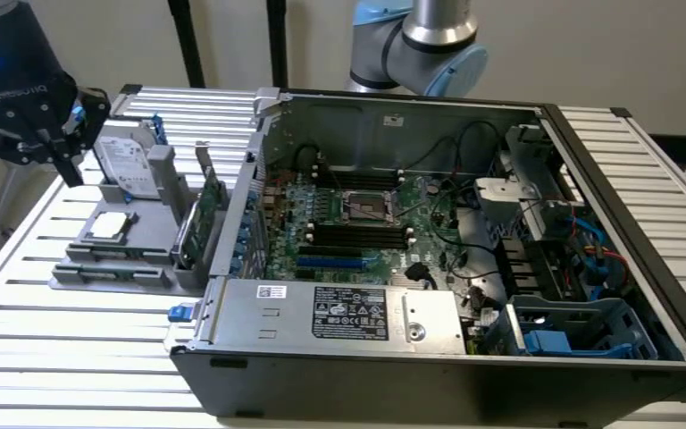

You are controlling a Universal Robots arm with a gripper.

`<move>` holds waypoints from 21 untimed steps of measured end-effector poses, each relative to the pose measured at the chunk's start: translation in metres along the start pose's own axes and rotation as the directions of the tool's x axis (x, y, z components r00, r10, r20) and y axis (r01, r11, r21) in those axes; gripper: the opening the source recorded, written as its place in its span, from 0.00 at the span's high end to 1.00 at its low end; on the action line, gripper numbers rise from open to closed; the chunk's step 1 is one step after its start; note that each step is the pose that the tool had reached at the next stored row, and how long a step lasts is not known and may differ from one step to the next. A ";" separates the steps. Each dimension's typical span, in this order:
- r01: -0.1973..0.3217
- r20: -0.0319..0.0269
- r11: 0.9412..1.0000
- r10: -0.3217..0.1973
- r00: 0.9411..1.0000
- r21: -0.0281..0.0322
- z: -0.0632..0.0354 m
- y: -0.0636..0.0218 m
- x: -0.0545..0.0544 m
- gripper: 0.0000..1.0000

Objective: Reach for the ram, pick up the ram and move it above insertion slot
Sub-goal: 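Pick up the ram and move it above insertion slot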

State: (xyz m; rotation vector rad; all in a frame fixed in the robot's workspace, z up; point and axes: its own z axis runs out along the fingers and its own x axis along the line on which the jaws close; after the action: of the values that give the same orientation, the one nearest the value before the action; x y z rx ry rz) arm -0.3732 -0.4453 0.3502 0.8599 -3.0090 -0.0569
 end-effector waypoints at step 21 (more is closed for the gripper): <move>0.373 -0.014 0.928 -0.373 0.928 -0.002 0.0000 -0.0001 0.000 0.89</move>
State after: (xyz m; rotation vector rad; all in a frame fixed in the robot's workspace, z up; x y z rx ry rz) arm -0.3731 -0.4454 0.3501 1.4133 -2.7847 -0.0524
